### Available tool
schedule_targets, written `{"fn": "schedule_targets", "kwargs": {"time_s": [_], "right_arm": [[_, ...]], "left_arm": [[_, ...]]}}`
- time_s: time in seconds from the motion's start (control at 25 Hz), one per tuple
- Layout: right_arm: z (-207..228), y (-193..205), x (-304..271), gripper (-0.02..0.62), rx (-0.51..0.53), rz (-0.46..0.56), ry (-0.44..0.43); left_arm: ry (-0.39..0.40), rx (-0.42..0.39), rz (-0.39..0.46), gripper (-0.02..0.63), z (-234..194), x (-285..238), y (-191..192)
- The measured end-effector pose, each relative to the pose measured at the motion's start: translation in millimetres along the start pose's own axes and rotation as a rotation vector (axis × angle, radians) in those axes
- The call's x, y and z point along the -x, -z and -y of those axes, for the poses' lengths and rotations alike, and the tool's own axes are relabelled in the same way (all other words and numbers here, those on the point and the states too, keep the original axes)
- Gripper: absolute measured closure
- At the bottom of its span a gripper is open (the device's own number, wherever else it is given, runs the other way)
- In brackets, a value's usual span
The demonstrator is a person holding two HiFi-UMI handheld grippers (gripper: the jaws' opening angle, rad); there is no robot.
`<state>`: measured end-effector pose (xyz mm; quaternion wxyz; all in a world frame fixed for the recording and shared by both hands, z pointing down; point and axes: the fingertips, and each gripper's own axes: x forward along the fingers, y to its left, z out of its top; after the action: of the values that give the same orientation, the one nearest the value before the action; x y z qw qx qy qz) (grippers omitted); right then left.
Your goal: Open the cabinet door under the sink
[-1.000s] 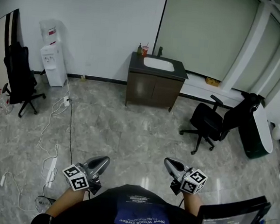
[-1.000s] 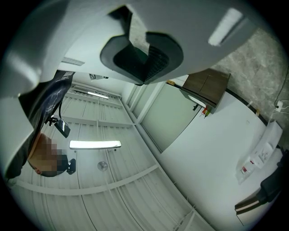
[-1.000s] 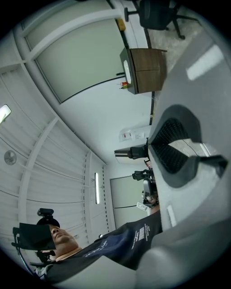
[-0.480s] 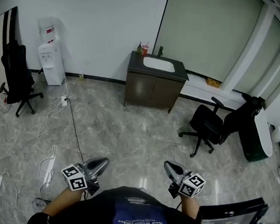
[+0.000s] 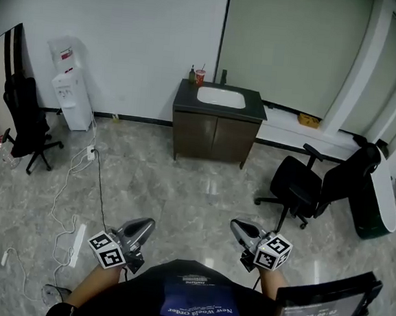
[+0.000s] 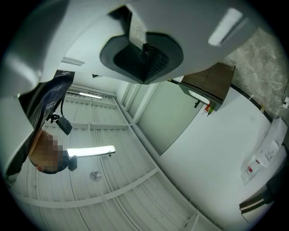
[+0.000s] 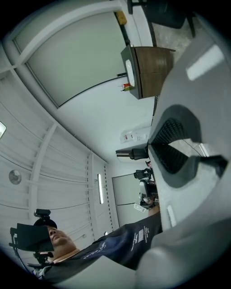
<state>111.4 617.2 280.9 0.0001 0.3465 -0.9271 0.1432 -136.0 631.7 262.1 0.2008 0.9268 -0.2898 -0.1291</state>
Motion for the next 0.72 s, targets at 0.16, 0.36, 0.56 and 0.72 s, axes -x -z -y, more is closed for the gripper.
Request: {"fn": "schedule_targets", "kwargs": {"time_s": [0.16,0.36,0.56,0.72], "right_arm": [[50,-17,8,0.594,-0.004,0.011,0.0],[95,-17,12,0.594,-0.018,0.01,-0.002],[131,-15,4,0.594,-0.044,0.007,0.03],[153,-18,-14,0.594,-0.042,-0.003,0.069]], "left_arm": [[-0.005,0.005,0.004,0.606,3,-52,4],[-0.009,0.007,-0.028,0.606,-6,-96,10],[-0.003,0.023,-0.048,0.606,-33,-128,11],[0.048,0.04,-0.065,0.606,-61,-156,8]]}}
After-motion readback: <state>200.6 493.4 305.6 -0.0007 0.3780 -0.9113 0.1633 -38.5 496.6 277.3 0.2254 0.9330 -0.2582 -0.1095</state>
